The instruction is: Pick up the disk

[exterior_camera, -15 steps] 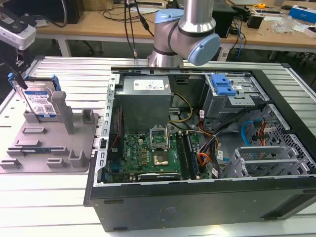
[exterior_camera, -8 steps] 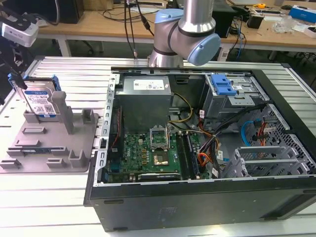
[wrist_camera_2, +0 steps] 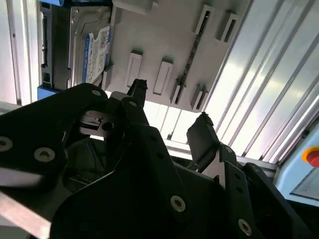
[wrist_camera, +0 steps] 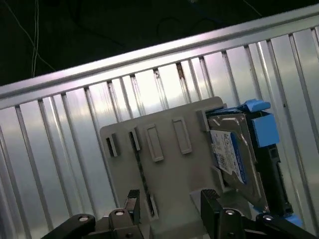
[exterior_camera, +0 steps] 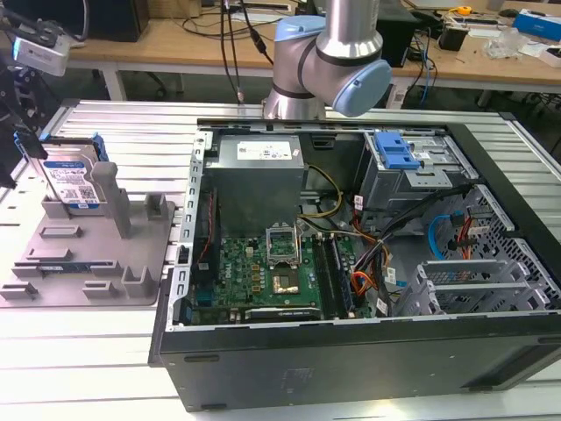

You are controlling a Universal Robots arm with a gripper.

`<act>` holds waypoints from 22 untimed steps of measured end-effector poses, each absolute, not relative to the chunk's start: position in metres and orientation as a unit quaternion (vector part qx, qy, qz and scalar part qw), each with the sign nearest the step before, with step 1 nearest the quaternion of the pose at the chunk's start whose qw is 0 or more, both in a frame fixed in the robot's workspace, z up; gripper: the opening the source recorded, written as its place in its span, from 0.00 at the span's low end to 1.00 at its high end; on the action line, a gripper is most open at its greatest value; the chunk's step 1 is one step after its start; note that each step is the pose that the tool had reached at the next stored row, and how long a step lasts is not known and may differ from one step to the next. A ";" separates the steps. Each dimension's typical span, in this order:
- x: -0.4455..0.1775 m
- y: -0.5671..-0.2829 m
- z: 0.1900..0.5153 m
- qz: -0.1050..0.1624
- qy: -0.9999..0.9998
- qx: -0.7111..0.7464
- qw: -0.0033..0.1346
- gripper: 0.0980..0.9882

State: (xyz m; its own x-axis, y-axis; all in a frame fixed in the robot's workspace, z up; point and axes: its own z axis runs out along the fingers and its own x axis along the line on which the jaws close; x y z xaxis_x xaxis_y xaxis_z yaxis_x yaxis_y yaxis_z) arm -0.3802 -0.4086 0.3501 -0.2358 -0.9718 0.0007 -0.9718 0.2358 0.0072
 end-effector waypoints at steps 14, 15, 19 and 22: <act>-0.380 -0.409 0.347 0.007 -0.702 0.712 -0.002 0.56; -0.380 -0.409 0.347 0.007 -0.702 0.712 -0.001 0.56; -0.388 -0.397 0.347 0.008 -0.702 0.712 0.000 0.56; -0.396 -0.390 0.347 0.008 -0.702 0.712 0.000 0.56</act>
State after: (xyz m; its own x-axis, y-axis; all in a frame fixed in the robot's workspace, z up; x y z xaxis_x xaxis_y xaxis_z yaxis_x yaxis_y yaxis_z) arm -0.3958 -0.3897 0.3470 0.0148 -0.9998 0.0111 -0.9998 -0.0149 -0.0122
